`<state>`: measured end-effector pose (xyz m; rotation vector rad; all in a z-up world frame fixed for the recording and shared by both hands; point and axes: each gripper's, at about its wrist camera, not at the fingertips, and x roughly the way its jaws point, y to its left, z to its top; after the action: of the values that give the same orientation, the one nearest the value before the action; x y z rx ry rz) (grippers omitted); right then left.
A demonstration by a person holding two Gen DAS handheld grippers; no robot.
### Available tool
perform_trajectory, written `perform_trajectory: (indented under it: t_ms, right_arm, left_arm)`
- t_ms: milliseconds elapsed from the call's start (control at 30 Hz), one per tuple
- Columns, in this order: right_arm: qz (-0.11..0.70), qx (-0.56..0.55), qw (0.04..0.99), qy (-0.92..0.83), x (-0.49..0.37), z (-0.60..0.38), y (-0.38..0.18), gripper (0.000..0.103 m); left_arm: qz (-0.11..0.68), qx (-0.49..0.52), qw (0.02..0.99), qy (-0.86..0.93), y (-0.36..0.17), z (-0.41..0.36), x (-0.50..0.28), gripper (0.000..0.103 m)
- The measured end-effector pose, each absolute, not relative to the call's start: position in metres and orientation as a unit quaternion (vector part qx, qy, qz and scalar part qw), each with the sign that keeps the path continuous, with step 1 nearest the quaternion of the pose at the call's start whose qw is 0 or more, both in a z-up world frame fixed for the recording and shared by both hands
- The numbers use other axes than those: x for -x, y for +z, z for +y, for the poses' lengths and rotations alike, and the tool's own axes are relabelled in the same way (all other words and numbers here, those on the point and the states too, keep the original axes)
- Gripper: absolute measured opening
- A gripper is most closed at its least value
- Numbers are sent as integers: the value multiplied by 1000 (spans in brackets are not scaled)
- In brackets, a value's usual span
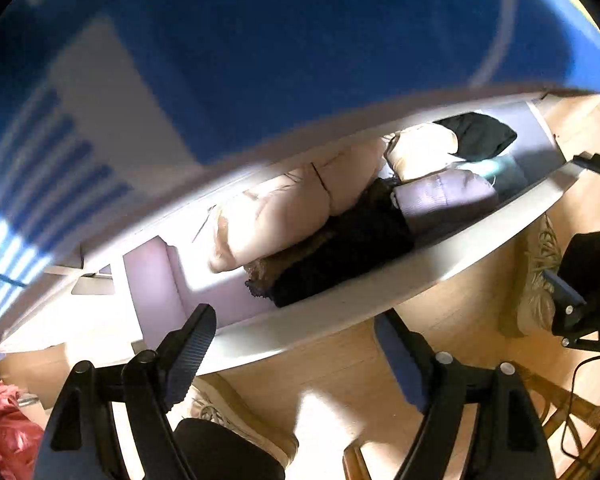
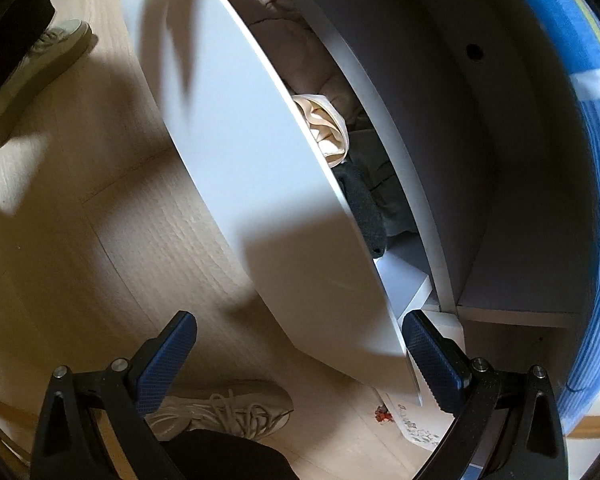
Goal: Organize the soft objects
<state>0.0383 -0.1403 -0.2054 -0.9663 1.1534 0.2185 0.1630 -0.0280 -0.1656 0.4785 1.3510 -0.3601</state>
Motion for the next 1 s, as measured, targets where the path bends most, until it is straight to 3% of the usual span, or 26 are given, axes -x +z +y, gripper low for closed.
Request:
perform_trajectory:
  t_ms: [433, 1000]
  right_arm:
    - [564, 387, 722, 110, -37, -139, -192, 103]
    - [613, 342, 694, 162, -31, -120, -175, 103]
  left_arm:
    - [618, -280, 710, -189, -173, -39, -146, 94]
    - [618, -338, 680, -204, -186, -50, -131, 96]
